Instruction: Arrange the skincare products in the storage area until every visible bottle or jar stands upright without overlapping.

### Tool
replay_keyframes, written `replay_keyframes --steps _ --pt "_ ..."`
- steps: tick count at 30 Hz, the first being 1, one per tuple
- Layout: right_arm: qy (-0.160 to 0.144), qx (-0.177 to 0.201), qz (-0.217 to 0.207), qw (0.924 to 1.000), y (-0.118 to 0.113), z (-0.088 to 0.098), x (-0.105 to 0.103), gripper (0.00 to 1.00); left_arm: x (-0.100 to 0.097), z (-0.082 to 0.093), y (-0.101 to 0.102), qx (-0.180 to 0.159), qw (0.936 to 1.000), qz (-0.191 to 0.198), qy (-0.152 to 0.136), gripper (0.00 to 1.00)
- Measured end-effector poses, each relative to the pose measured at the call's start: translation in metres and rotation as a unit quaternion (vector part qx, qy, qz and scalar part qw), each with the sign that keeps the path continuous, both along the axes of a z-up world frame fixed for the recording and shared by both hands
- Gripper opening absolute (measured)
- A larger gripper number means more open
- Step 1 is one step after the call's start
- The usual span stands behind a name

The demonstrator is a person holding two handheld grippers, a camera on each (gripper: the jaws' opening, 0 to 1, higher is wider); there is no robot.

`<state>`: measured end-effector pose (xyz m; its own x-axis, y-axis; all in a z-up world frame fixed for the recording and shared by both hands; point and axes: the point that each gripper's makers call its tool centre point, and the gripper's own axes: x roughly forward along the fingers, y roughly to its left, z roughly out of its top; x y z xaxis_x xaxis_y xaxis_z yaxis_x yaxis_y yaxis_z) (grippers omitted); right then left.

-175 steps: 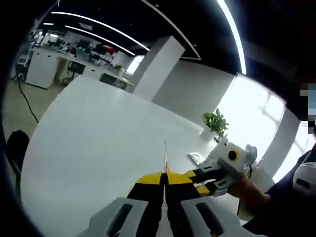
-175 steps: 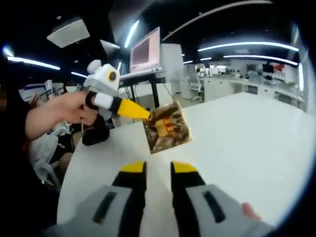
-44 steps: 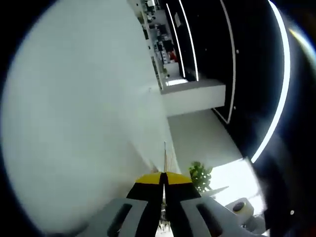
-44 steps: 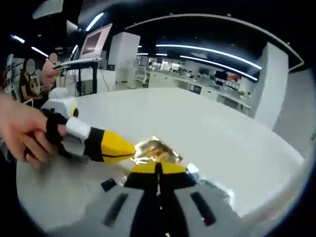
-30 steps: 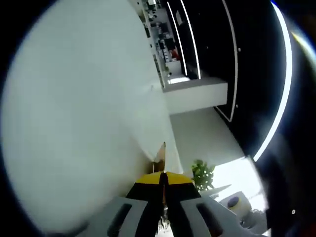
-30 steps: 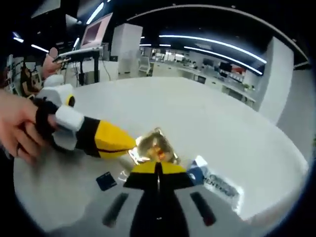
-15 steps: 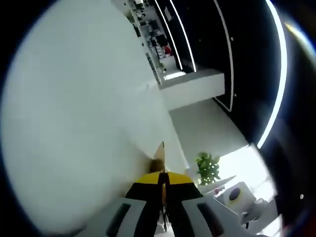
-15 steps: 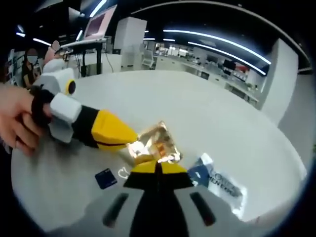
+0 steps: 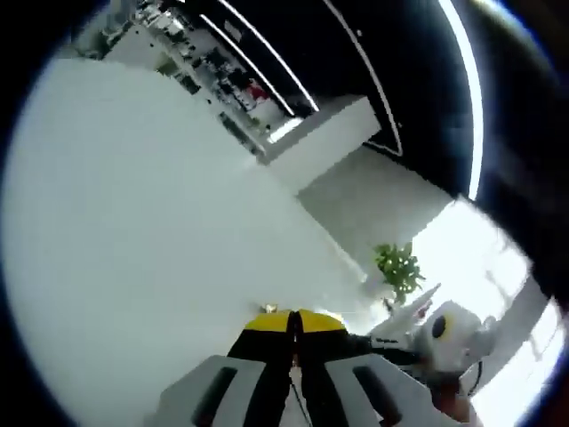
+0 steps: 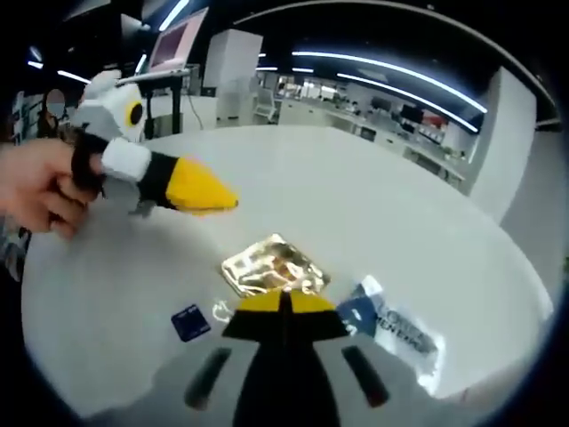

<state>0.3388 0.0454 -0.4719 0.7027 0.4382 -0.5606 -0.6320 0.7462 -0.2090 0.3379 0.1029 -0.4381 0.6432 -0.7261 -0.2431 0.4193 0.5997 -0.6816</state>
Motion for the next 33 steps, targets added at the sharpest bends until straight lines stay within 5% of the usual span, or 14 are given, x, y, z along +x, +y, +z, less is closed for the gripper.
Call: replay_keyframes --steps 2,4,5,12,33 --pt "-0.001 0.002 -0.002 1.0 0.0 0.0 0.001 0.0 -0.002 -0.007 -0.004 0.11 0.991 -0.052 -0.055 0.0" --pt "-0.003 0.0 -0.004 1.0 -0.001 0.0 0.001 0.0 -0.005 -0.011 -0.007 0.155 0.9818 -0.083 -0.072 0.0" --pt "-0.003 0.0 -0.004 1.0 -0.001 0.0 0.0 0.0 -0.005 -0.013 -0.009 0.196 0.9699 -0.107 -0.097 0.0" --pt "-0.006 0.0 -0.006 1.0 -0.002 0.0 0.002 0.0 -0.003 -0.034 -0.004 0.279 0.9431 -0.149 -0.102 0.0" --pt "-0.011 -0.007 -0.01 0.9999 -0.008 0.002 0.0 0.0 -0.002 -0.035 -0.013 0.272 0.9423 -0.167 -0.099 0.0"
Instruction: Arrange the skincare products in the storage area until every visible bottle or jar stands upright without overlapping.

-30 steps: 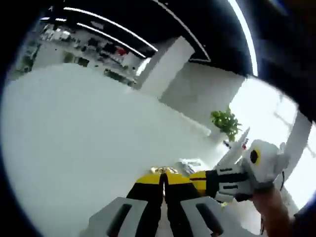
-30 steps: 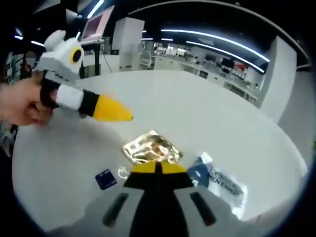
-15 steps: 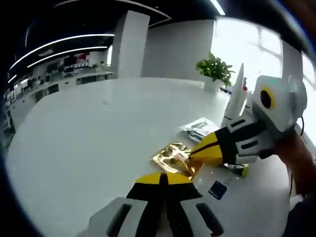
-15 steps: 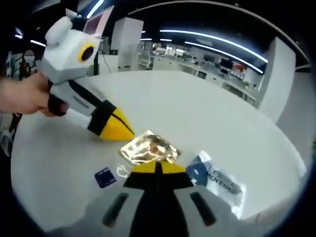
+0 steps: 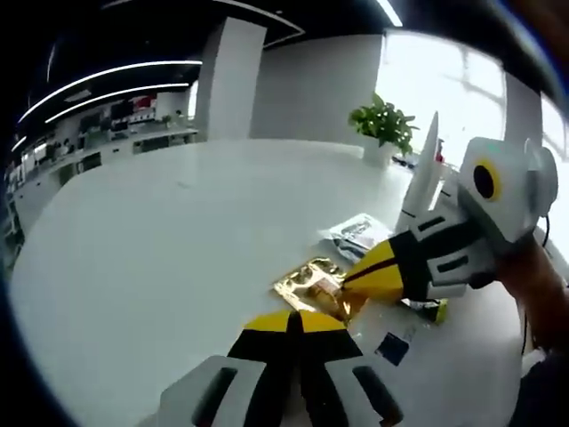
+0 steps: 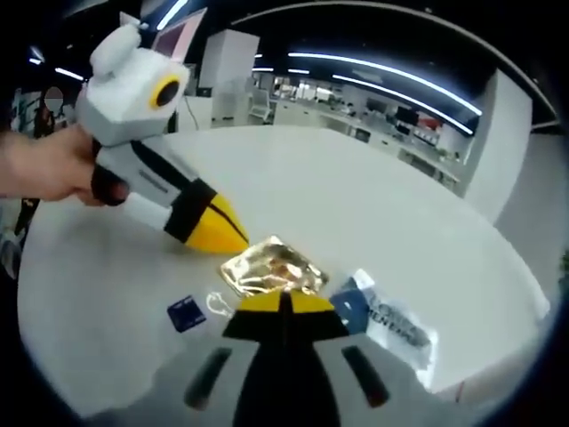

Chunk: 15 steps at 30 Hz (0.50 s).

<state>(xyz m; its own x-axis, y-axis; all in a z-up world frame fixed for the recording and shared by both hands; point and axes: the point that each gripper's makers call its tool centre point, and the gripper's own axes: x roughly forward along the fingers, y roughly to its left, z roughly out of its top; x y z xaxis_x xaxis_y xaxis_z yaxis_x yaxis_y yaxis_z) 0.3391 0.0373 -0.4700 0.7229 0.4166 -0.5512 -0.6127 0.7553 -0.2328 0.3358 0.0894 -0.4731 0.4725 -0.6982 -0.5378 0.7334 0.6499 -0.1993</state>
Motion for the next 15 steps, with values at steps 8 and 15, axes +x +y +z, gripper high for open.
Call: replay_keyframes --steps 8,15 --pt "-0.001 -0.001 -0.005 1.0 -0.0026 -0.0001 0.0018 0.0 0.0005 0.0022 -0.0004 -0.011 0.9999 0.001 0.004 0.0" --pt "-0.002 0.001 -0.002 1.0 -0.001 -0.0002 -0.0001 0.0 0.0028 0.0012 -0.0009 -0.02 0.9998 0.006 0.006 0.0"
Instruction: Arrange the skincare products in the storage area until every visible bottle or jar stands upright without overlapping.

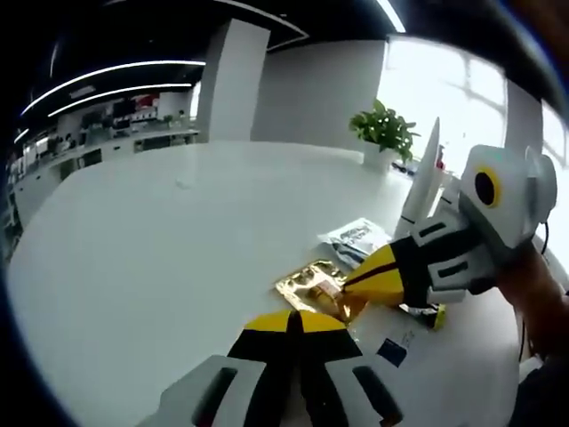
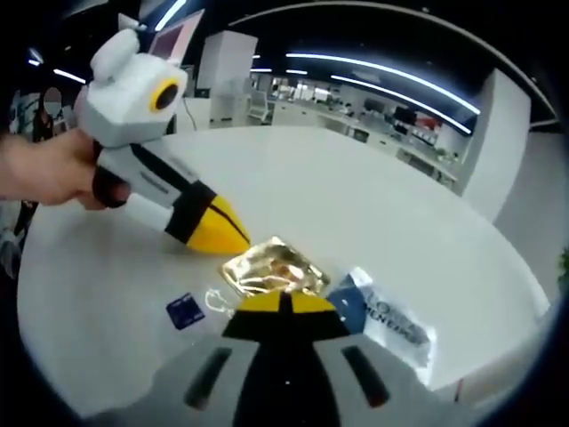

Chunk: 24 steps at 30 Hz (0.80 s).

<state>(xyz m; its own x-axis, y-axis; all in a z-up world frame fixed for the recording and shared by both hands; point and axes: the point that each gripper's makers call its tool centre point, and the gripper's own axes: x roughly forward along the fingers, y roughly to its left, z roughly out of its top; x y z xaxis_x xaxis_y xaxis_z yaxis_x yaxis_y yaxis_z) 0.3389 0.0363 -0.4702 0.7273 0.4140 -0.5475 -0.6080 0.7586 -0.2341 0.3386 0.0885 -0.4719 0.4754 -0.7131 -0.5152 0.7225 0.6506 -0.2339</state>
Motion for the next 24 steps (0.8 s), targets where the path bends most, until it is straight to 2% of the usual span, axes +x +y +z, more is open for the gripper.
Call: replay_keyframes --steps 18,24 --pt "-0.002 0.002 0.0 1.0 0.0005 -0.0005 -0.003 0.0 0.0012 -0.0029 -0.0028 -0.01 0.9999 0.005 0.004 0.0" --pt "-0.004 -0.009 0.002 0.9999 0.0018 0.0001 -0.0044 0.0 0.0012 -0.0034 -0.0028 -0.012 0.9999 0.009 0.003 0.0"
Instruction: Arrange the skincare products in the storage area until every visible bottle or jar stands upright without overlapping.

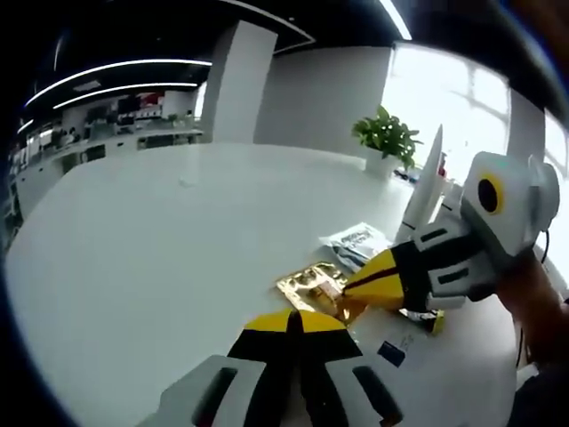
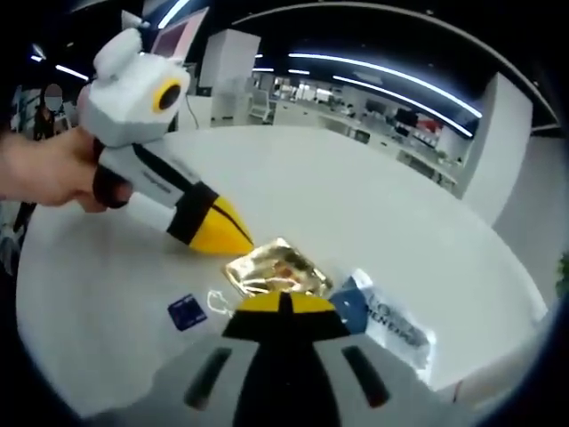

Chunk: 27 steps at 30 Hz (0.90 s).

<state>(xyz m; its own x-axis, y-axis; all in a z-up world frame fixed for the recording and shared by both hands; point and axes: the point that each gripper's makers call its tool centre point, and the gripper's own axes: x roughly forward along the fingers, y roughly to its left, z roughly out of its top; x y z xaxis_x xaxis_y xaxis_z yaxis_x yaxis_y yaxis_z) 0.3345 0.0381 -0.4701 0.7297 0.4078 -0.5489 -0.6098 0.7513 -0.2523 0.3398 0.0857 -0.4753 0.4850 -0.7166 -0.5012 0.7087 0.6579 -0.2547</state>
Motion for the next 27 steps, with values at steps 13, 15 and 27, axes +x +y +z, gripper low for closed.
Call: replay_keyframes --steps 13,15,27 --pt "-0.031 -0.007 -0.004 0.9995 0.0 0.013 -0.002 0.02 0.001 0.006 0.004 -0.013 0.9999 0.008 -0.005 0.0" --pt "-0.025 -0.009 -0.006 0.9996 -0.001 0.01 -0.004 0.02 0.0 0.004 0.004 -0.011 0.9999 0.007 -0.001 0.0" --pt "-0.015 -0.013 -0.005 0.9998 -0.001 0.002 -0.004 0.01 -0.011 -0.001 -0.002 -0.007 0.9999 -0.006 0.005 0.0"
